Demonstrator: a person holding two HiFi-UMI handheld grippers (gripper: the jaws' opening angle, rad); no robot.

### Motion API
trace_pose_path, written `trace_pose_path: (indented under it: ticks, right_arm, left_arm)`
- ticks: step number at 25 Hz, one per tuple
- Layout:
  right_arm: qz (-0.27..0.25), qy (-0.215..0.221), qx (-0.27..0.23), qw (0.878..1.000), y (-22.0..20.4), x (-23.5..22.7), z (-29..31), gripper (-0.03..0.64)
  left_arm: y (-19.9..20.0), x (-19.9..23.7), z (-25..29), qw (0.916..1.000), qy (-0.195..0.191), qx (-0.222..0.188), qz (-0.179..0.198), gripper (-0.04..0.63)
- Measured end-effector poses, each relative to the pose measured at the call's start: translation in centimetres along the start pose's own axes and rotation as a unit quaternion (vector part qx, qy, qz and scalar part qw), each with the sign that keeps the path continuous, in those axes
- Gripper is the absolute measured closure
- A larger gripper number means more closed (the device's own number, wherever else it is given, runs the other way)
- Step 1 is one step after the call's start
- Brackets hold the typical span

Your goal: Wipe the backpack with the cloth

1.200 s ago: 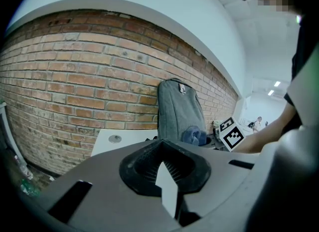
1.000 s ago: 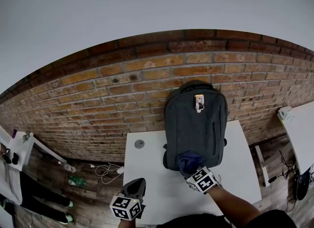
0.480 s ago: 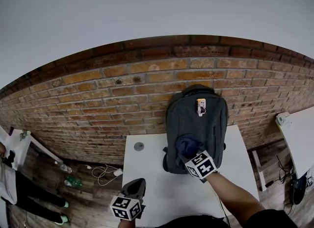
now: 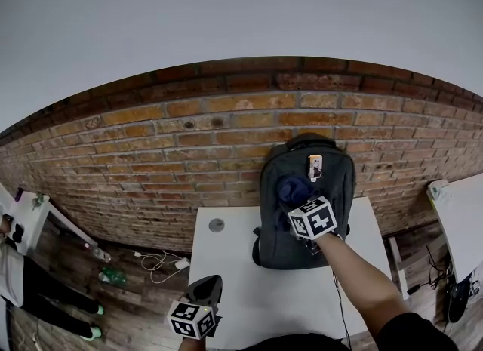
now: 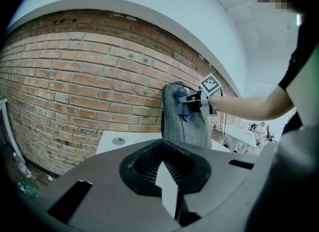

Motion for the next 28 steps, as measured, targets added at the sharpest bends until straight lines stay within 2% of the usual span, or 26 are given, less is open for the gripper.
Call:
trace_pose_path:
  ticks: [7,13,20,24,28]
  right_arm:
    - [0.006,-0.018,-0.057,0.998,5.8,-2.3,-1.0,0.578]
    - [-0.021,-0.014,-0.086,0.996,8.4,-1.7,-1.2,0.578]
    - [-0.045,-0.018,-0.083,0.995,8.5,-1.1,-0.5,0.578]
    - [-0.081,0.005,-0.048,0.996,7.2,0.5,0.9,0.578]
    - [-0.078,0.017,-0.024,0.997,5.6,1.4,1.8,0.578]
  left_arm:
    - [0.2,0.6,-0.2,1.0000,0.007,-0.003,-0.005,0.604]
    - [-0.2,0.9,-0.2,0.9998,0.014,-0.003,-0.012,0.604]
    - [-0.9,1.4,-0.3,0.9995,0.023,0.003,-0.022,0.604]
    - [-0.8,0.9,-0.2,0.9995,0.021,0.002,-0.022,0.604]
    - [-0.6,0.7,-0.2,0.9996,0.019,0.001,-0.019,0.604]
Point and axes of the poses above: the fingertips, and each gripper's own axes: z forward along the fingers, x to its left, y out of its top, the point moved 8 cm from there along -z, backward along the fingers, and after that the axes turned 15 degrees about x, right-handed, at the moved point
